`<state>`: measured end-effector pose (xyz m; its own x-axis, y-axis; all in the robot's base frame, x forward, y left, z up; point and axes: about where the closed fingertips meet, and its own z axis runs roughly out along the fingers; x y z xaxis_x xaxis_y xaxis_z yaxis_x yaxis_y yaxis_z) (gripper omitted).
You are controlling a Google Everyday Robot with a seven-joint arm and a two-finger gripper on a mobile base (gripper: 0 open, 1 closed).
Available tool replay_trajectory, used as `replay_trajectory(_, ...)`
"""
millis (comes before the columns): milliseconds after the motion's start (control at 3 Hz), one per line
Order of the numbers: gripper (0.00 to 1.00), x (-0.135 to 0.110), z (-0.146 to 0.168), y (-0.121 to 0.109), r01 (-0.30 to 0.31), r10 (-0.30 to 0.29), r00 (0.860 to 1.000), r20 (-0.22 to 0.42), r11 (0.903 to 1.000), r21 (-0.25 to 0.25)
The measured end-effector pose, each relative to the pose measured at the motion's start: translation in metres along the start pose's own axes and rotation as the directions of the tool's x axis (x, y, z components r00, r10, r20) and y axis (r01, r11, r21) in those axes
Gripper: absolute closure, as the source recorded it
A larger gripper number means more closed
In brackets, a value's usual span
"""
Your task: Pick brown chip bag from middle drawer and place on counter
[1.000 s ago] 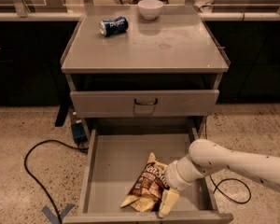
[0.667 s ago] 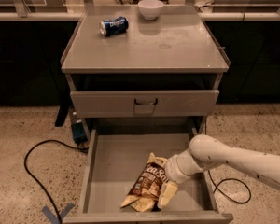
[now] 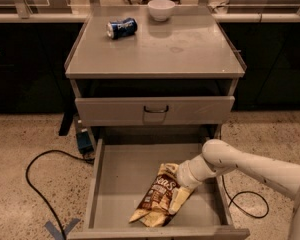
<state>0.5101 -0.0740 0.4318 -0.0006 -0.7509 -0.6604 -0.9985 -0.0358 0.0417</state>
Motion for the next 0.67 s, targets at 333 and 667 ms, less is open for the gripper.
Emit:
replay_trajectory(333,0.0,0.013,0.015,-0.016,-0.021,0.021,1.0,0.011,0.9996,-0.018)
replay_trajectory(667,0.0,0.025,0.036,-0.029,-0.041,0.041,0.999,0.006,0.9979,-0.049)
